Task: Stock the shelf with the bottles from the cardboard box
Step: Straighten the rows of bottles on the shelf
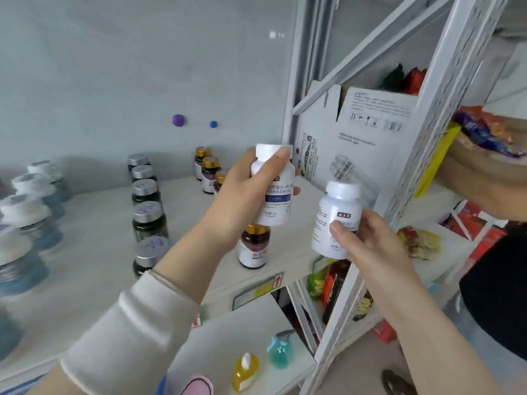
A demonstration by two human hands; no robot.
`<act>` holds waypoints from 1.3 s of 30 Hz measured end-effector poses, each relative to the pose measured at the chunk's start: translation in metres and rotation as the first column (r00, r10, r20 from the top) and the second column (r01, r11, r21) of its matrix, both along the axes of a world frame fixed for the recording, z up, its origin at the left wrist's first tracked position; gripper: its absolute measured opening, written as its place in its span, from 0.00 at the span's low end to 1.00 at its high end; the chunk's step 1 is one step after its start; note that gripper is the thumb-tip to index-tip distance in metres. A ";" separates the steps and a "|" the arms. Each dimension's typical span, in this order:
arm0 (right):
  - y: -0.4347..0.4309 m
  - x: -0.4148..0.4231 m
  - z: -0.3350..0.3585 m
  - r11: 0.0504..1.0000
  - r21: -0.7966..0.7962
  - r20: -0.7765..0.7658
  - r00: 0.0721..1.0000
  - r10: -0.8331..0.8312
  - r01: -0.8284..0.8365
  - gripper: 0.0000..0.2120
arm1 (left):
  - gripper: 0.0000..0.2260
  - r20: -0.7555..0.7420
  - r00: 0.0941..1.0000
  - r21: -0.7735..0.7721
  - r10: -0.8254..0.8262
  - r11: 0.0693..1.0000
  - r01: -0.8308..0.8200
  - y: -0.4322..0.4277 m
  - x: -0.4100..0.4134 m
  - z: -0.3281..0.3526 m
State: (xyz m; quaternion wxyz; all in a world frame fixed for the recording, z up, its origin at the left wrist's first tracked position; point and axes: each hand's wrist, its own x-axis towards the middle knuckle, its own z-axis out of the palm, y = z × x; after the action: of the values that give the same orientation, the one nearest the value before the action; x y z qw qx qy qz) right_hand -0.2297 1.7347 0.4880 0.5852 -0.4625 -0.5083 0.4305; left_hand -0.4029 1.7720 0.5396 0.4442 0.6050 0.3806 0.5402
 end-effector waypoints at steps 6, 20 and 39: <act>0.093 0.069 0.024 0.990 0.068 0.068 0.991 0.119 -0.123 0.13 | 0.14 -0.090 0.987 0.008 0.137 0.991 -0.137 0.073 0.060 0.022; 0.233 0.082 -0.003 0.938 -0.036 0.179 0.921 0.346 -0.345 0.20 | 0.12 -0.480 0.850 -0.082 0.218 0.953 -0.291 0.219 0.074 -0.010; 0.267 0.066 -0.061 0.856 -0.183 0.242 0.821 0.517 -0.484 0.24 | 0.19 -0.780 0.622 -0.142 0.066 0.950 -0.279 0.264 0.059 -0.044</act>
State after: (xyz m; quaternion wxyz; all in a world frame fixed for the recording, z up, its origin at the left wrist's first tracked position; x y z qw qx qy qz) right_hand -0.1635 2.0019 0.4274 0.3455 -0.4016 -0.6649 0.5265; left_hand -0.3442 2.0357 0.4960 0.2586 0.6757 0.6543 0.2202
